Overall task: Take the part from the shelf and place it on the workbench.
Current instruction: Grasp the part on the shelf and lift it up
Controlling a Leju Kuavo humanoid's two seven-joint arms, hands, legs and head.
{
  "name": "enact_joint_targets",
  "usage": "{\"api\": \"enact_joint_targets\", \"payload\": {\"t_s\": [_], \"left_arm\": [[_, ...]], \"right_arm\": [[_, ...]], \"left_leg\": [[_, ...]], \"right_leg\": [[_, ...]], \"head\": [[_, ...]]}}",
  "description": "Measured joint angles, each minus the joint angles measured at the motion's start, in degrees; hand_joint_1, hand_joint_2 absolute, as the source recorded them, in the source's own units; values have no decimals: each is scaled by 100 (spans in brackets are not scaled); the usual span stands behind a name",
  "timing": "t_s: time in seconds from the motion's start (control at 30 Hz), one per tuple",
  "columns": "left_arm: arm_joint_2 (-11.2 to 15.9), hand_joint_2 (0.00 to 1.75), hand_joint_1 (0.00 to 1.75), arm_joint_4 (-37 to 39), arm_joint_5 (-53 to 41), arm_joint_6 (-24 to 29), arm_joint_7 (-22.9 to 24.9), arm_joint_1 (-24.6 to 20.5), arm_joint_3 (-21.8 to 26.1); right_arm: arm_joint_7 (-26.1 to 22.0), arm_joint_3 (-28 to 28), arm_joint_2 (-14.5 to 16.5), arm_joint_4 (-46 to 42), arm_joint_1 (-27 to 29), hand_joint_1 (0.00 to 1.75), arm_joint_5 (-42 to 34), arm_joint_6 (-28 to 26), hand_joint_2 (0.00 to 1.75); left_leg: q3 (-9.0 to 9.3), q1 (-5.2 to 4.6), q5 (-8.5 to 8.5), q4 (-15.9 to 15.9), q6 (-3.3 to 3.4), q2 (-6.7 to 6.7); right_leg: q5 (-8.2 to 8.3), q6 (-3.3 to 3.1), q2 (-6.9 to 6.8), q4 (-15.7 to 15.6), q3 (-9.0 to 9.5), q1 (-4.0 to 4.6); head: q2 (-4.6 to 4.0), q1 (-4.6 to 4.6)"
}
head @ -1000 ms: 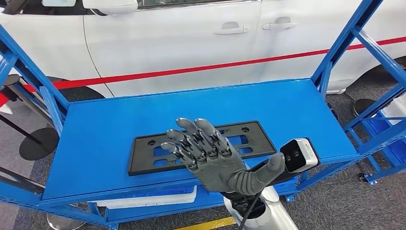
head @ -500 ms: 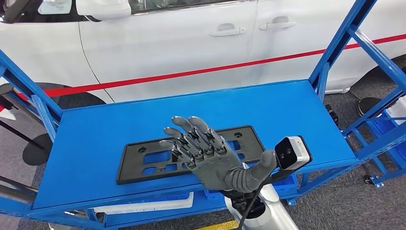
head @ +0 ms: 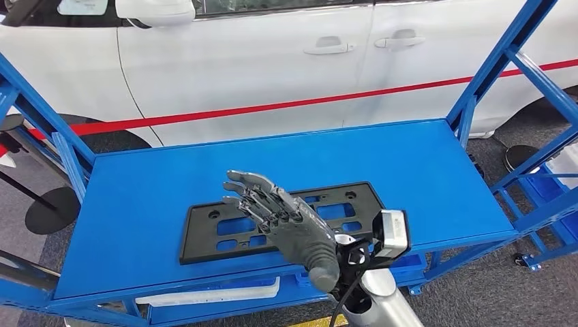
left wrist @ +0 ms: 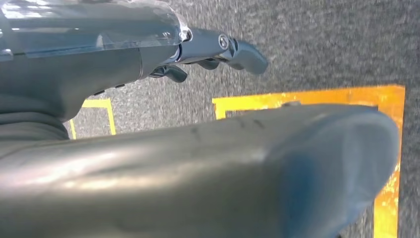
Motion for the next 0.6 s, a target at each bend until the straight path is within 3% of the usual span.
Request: {"api": "enact_joint_targets", "payload": {"t_s": [0.07, 0.1, 0.13, 0.2, 0.23, 0.3, 0.4, 0.47, 0.53, 0.57, 0.6], "left_arm": [[-2, 0, 0, -1, 27, -9, 20, 7, 0], [-5, 0, 0, -1, 46, -13, 30, 10, 0], [-13, 0, 0, -1, 74, -14, 40, 12, 1], [-31, 0, 0, -1, 115, -10, 60, 10, 2], [-40, 0, 0, -1, 131, -5, 73, 8, 2], [-50, 0, 0, -1, 149, 3, 103, 10, 2], [-58, 0, 0, -1, 148, 5, 149, 12, 2], [-57, 0, 0, -1, 95, -4, 161, 9, -4], [-48, 0, 0, -1, 9, -38, 157, 13, -29], [-43, 0, 0, -1, -31, -63, 150, 19, -49], [-38, 0, 0, -1, -57, -84, 143, 25, -67]], "right_arm": [[-70, 8, -59, 22, 17, 0, 478, -321, 175], [-87, 16, -85, 39, 21, 0, 618, -428, 175], [-97, 26, -104, 60, 19, 0, 741, -527, 175], [-117, 48, -124, 113, -5, 0, 940, -705, 175], [-134, 55, -127, 146, -27, 0, 1022, -786, 175], [-169, 62, -134, 208, -62, 0, 1111, -885, 175], [-183, 66, -145, 286, -74, 0, 1241, -1003, 175], [-185, 67, -154, 320, -82, 0, 1400, -1147, 175], [-184, 67, -183, 345, -72, 0, 1612, -1345, 175], [-183, 67, -206, 354, -55, 0, 1709, -1429, 175], [-182, 67, -231, 360, -37, 0, 1769, -1484, 175]], "left_leg": [[-4, -2, -4, 3, 8, 1], [-1, -2, -7, 4, 7, -2], [9, -2, -11, 5, 2, -6], [37, -4, -27, 4, -21, -15], [42, -12, -36, 11, -44, -18], [34, -24, -45, 16, -102, -19], [16, -15, -99, 58, -200, -15], [-140, -7, -341, 429, -244, -10], [-483, -4, -702, 1176, -264, -6], [-637, -2, -803, 1490, -271, -5], [-714, -2, -800, 1635, -273, -5]], "right_leg": [[-213, 26, -2, 642, -334, -18], [-160, 29, -3, 700, -379, -26], [2, 23, -4, 519, -305, -34], [407, -7, -5, -261, 71, -41], [531, -24, -5, -609, 235, -29], [569, -50, 3, -890, 354, 0], [583, -122, 8, -925, 361, -4], [595, -188, -9, -962, 387, -25], [585, -223, -24, -962, 393, -11], [581, -229, -27, -960, 395, -4], [577, -233, -27, -957, 399, 2]], "head": [[0, 0], [0, 1], [-1, 1], [-1, 1], [-1, 1], [0, -1], [0, -3], [0, -7], [0, -10], [0, -9], [0, -9]]}}
